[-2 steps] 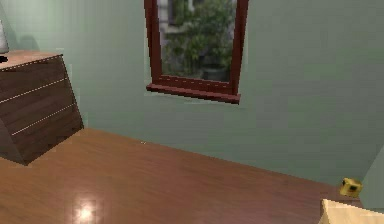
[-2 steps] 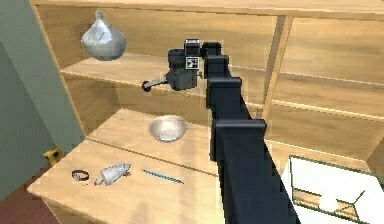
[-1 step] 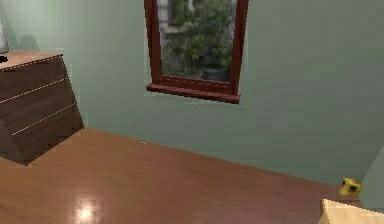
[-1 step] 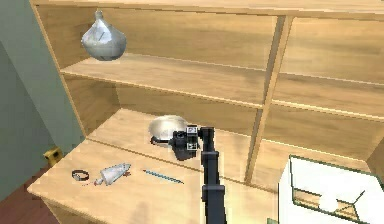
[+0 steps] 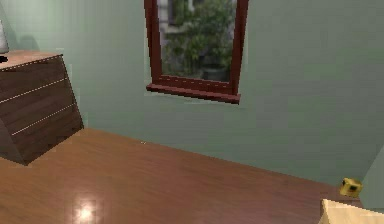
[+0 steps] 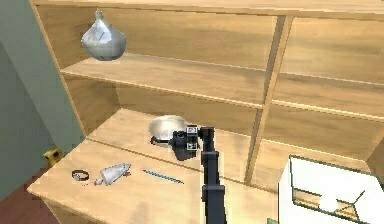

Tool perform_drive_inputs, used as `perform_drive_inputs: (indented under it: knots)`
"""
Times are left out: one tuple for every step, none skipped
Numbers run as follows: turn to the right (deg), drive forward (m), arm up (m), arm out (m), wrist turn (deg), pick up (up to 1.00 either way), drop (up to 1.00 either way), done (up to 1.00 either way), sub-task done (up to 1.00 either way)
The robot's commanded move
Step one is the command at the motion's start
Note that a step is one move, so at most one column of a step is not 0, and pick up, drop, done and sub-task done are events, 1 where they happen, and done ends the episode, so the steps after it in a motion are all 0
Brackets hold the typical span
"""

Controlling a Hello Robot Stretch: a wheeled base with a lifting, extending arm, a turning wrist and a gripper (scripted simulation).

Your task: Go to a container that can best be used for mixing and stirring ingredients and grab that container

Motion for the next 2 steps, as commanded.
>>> perform_drive_inputs:
  knots:
    - [0.0,0.00,0.10,0.00,0.0,0.00,0.00,0.00,0.00]
    - [0.0,0.00,0.00,0.00,0.0,0.00,0.00,1.00,0.00]
